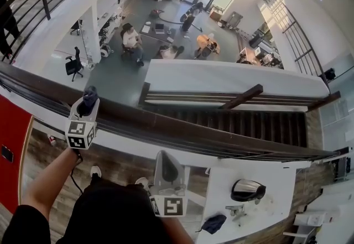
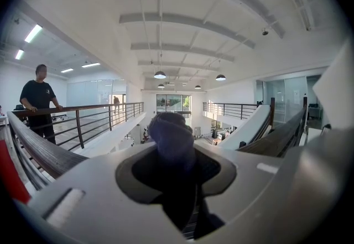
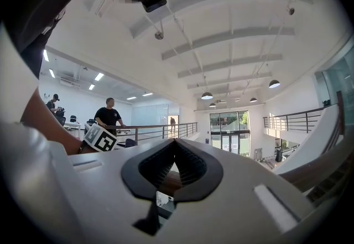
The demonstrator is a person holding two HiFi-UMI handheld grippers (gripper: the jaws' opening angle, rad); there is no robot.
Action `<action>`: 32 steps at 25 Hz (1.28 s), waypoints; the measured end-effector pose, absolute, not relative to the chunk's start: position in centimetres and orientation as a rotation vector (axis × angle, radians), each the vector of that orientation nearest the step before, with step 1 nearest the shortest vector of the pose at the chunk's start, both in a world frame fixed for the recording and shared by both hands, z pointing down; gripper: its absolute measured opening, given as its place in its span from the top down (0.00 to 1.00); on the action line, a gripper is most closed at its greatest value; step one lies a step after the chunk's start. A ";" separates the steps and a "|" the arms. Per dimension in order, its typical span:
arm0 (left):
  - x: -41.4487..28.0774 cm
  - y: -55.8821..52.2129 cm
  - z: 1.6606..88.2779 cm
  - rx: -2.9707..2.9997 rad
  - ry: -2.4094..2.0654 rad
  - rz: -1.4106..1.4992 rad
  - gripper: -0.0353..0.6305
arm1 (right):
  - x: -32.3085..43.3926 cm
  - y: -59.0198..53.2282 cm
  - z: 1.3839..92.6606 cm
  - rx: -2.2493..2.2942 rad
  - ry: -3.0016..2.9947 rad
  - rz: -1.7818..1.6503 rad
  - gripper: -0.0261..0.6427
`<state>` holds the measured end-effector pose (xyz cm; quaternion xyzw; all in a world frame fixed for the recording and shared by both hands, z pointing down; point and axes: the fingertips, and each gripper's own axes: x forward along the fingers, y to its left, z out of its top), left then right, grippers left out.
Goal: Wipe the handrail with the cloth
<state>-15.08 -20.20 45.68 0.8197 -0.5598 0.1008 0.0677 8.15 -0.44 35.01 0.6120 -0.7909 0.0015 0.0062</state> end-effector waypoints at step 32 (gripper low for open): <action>-8.4 -19.2 45.4 2.485 -1.701 0.307 0.77 | 14.2 -0.2 35.4 1.897 -2.503 0.011 0.96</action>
